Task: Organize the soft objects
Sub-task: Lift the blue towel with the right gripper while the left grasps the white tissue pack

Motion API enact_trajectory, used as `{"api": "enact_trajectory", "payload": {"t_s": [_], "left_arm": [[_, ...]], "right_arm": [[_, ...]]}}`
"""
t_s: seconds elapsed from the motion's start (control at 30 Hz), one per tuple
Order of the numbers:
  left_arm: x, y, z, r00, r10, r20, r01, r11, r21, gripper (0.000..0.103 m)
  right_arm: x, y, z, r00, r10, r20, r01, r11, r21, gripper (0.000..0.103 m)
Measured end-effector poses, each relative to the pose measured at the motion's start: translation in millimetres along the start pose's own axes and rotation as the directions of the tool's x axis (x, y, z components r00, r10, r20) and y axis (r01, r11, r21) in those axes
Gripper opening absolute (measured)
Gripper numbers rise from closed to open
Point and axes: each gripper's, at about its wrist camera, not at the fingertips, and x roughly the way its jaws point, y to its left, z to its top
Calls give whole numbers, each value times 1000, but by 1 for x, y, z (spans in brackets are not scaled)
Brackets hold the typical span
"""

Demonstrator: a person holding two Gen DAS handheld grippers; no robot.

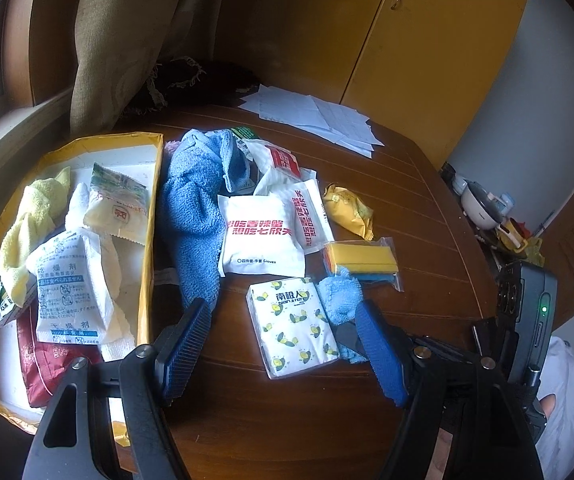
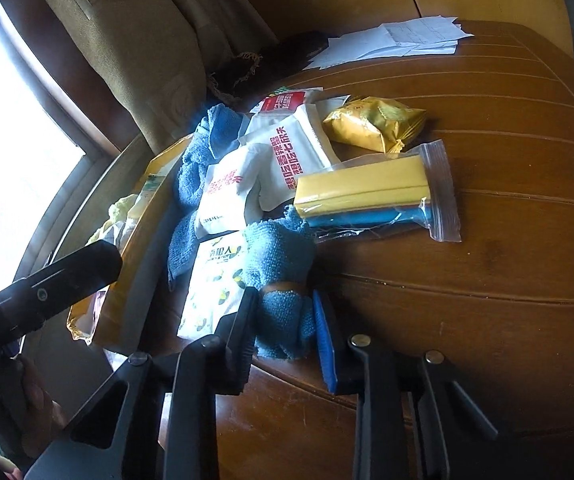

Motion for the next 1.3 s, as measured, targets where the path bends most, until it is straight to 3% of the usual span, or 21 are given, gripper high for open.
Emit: {"api": "enact_trajectory", "payload": {"t_s": [0.23,0.53,0.7,0.9,1.03,1.2,1.3], "left_arm": [[26,-12,-7,997,-7,-76,9,1000,30,78],[66,-22,-16,984,88,-157,-77,994,74,78],[68,-16,-20,988,98,-122,-88,993,83,62],[55,-15,-23,994,21,-111,-10,995,95,59],[39,-13,-22,986,-110,-124,120,990,75,59],[-1,1,-14,982,-188,-13,188,982,16,59],[-30,19,-4,979,-174,101,179,983,-42,59]], "right_arm": [[-25,-10,-5,999,10,35,-11,1000,19,24],[-39,-20,-4,997,-3,81,1,1000,31,24],[-32,-20,-4,997,0,73,-3,999,39,24],[-32,-19,-2,996,19,82,-23,998,53,24],[-39,-16,-2,993,39,108,-45,998,50,24],[-49,-6,2,986,76,151,-84,996,44,24],[-50,7,7,983,103,153,-108,994,21,24]]}}
